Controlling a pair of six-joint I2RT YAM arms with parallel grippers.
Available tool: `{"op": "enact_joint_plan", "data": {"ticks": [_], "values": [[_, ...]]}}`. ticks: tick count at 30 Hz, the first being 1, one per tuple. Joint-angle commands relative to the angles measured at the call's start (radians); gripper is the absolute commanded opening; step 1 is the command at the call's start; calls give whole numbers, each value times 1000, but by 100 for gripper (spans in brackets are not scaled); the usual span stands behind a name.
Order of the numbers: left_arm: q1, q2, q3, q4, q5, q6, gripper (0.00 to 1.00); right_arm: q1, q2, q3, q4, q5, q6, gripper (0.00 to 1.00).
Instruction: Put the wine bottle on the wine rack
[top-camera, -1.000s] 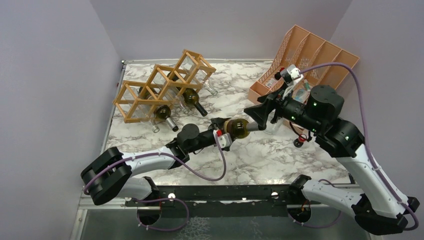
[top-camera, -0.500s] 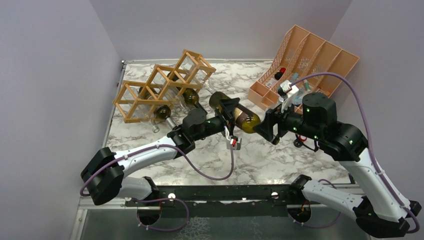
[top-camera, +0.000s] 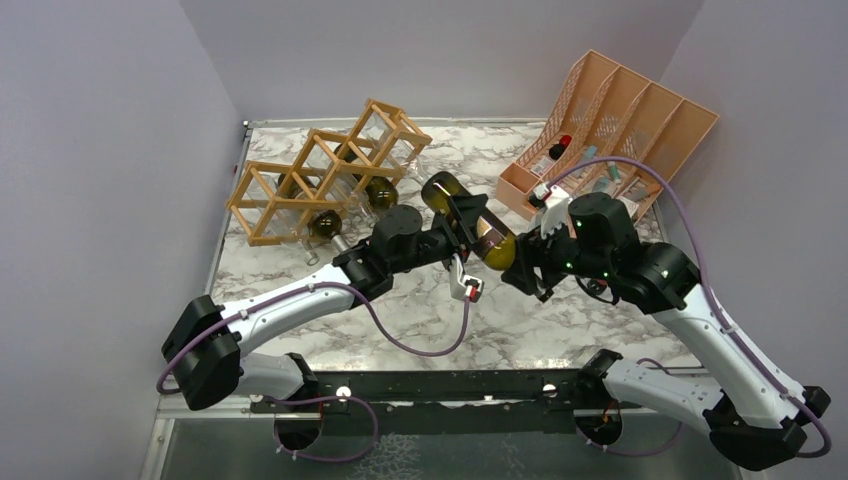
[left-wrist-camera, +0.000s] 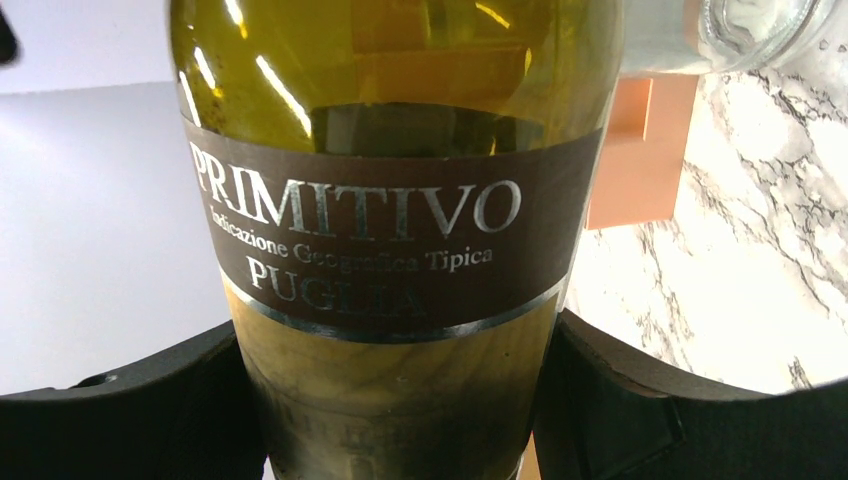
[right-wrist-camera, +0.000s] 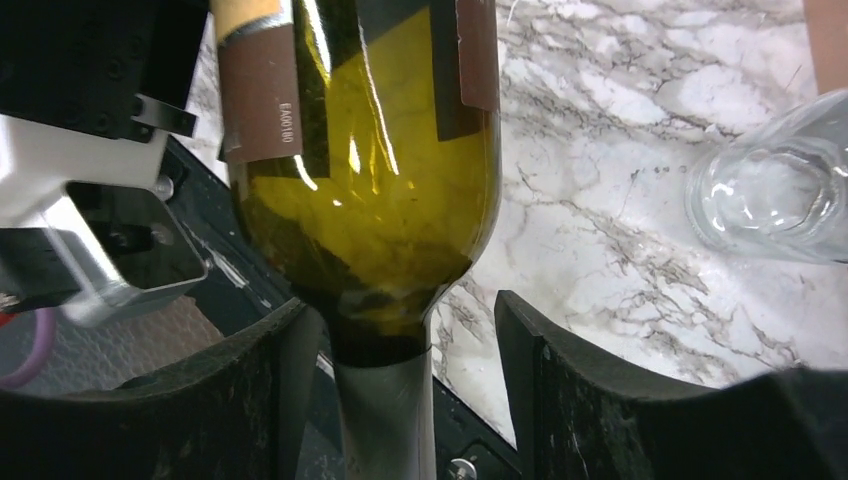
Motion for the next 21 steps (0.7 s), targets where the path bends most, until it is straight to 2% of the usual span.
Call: {"op": "enact_joint_plan", "data": {"ticks": [1,7,9,11,15,16,18,19,20,21], "values": [[3,-11,79,14,29,73,0,3,20,-41,43,-43,16,65],[3,-10,90,-3,22,74,0,3,40,-76,79,-54,17,62],[3,-6,96,-11,21,71,0,4,46,-85,88,-59,16,58],[2,-4,101,-16,18,67,0,4,50,-91,94,-63,18,46],[3,-6,109,-24,13,26,0,4,58,-91,102,-49,19,9],[2,-7,110,-21,12,17,0,3,59,-90,105,-43,19,3],[3,-14,100,-8,10,6,0,4,58,-87,115,-28,21,1],[3,-18,88,12,9,0,7,4,56,-84,120,-21,22,1],[2,-21,75,33,8,-7,18,3,54,-84,125,-11,23,1],[3,-25,66,42,8,-11,33,3,53,-80,132,0,25,1]]}}
